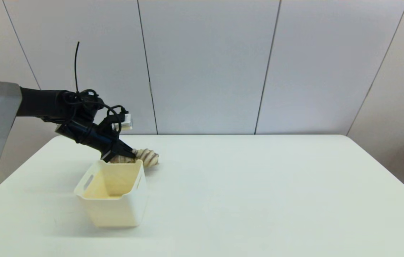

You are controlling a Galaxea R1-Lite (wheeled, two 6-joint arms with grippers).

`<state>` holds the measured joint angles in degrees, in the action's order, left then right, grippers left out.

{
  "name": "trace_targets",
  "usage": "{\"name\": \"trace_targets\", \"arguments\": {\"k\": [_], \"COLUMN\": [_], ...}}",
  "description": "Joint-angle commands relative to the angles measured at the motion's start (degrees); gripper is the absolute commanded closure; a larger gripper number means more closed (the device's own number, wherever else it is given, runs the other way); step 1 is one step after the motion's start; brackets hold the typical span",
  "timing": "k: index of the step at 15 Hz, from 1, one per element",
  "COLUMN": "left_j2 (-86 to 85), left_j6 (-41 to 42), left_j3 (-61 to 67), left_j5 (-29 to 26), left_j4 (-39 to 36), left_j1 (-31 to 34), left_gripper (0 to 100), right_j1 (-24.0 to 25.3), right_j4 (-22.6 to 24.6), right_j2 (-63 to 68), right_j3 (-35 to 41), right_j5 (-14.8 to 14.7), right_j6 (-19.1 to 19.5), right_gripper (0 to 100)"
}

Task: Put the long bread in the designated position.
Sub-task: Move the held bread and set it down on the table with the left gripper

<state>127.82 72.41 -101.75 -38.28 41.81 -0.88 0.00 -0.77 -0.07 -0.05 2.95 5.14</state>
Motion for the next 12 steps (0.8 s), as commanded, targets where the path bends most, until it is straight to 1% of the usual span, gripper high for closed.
{"name": "trace_targets", "arguments": {"k": [1, 3, 4, 12], "left_j2": [0.06, 0.06, 0.06, 0.06], "left_j6": [0.8, 1.42, 1.5, 1.5], "left_j3": [-0.02, -0.02, -0.11, -0.46], "left_j5": [-0.31, -0.39, -0.57, -0.57], "left_j4": [1.43, 1.69, 1.69, 1.52], "left_j1": [0.0, 0.0, 0.0, 0.0], "left_gripper": [100, 100, 0, 0], "right_j1": [0.0, 0.0, 0.0, 0.0], "right_j4": [-0.02, -0.02, -0.02, -0.02], "right_j2": [0.07, 0.07, 0.07, 0.07], "right_j3": [-0.04, -0.04, 0.05, -0.04], "right_j5": [0.04, 0.04, 0.04, 0.04], "right_j6": [0.04, 0.04, 0.04, 0.04], "right_gripper": [0, 0, 0, 0]}}
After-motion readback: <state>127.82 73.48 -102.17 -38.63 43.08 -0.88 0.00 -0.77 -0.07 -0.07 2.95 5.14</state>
